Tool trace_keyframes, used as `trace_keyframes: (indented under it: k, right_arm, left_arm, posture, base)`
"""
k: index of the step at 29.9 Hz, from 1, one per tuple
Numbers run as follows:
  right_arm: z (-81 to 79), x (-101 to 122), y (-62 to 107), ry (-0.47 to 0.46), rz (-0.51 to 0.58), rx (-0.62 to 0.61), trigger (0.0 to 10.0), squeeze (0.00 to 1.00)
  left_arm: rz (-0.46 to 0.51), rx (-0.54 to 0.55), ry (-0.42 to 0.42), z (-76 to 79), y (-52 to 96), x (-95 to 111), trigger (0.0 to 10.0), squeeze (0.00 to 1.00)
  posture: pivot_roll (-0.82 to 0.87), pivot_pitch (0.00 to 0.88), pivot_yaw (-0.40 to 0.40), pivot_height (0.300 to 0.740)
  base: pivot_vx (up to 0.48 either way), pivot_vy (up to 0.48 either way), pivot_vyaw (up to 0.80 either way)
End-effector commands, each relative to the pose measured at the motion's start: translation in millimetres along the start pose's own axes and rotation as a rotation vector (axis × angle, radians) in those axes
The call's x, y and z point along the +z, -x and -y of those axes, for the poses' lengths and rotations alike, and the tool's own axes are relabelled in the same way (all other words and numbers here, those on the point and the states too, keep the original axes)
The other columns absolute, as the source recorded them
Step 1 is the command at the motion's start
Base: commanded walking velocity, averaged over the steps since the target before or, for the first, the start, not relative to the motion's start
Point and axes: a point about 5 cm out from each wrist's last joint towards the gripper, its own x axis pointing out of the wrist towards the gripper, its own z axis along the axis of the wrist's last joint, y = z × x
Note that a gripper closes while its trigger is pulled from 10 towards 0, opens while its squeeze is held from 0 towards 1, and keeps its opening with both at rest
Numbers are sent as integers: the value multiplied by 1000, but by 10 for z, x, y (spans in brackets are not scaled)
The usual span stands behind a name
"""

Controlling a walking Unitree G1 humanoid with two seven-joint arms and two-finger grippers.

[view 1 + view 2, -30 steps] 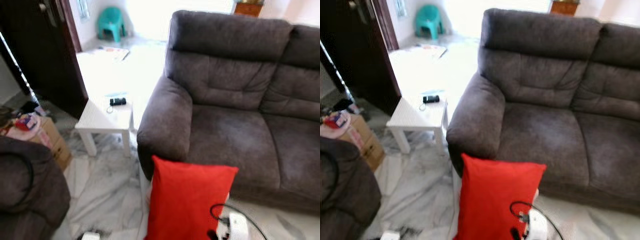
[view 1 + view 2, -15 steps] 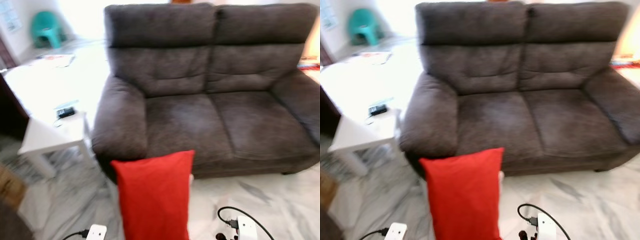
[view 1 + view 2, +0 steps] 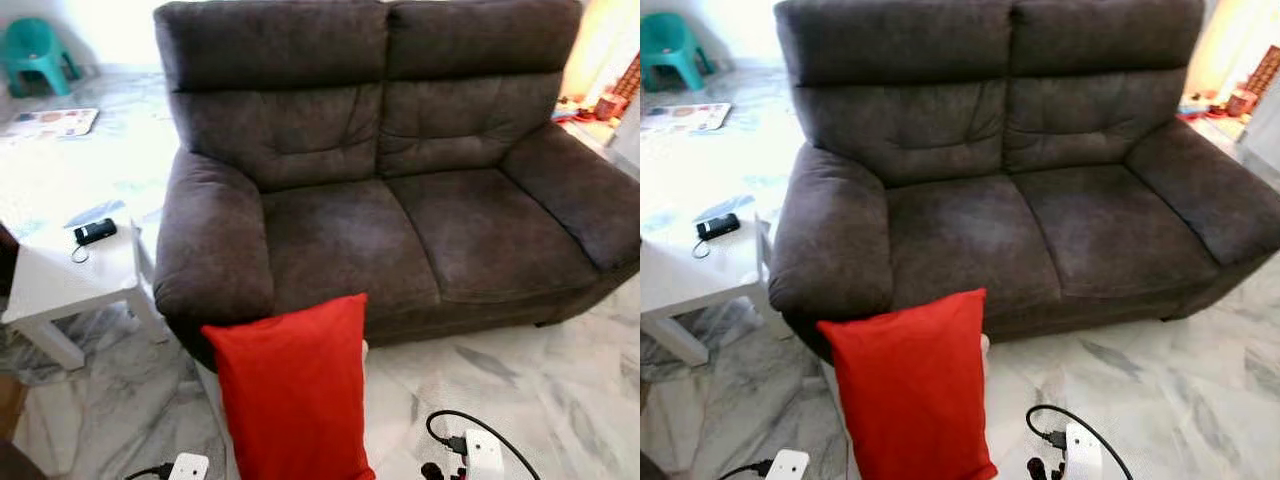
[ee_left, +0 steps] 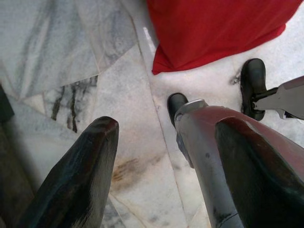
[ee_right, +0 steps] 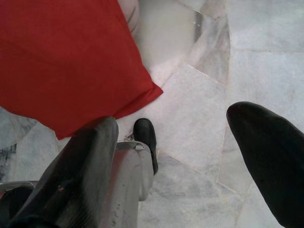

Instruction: Move the pillow to the sofa from floor

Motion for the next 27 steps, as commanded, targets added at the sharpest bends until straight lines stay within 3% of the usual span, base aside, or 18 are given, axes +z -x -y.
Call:
trace_keyframes:
  k: [1,8,16,19,27]
  right_arm:
    - [32,-13,10,-5,1,-7,10000,0]
    - [33,-11,10,-5,3,-9,10000,0]
    - [37,-13,11,-2,2,-10,10000,0]
    - [43,7,12,5,24,-18,10000,0]
    - [51,109,25,-18,149,-38,10000,0]
  left_arm:
    - [-13,2,-16,-2,6,-44,10000,0]
    - [-2,11,-11,-6,7,-36,10000,0]
    - [31,94,-2,-50,13,-19,10000,0]
    - [60,147,45,-75,21,-13,10000,0]
    - [199,164,133,-82,44,80,10000,0]
  posture:
    - [-54,0,-13,740]
    - [-54,0,-13,740]
    - [-51,0,-16,740]
    - [-50,0,-17,740]
    - [-48,0,-19,740]
  base:
    - [0,0,0]
    - [0,0,0]
    - [0,0,0]
    - [0,0,0]
    - [0,0,0]
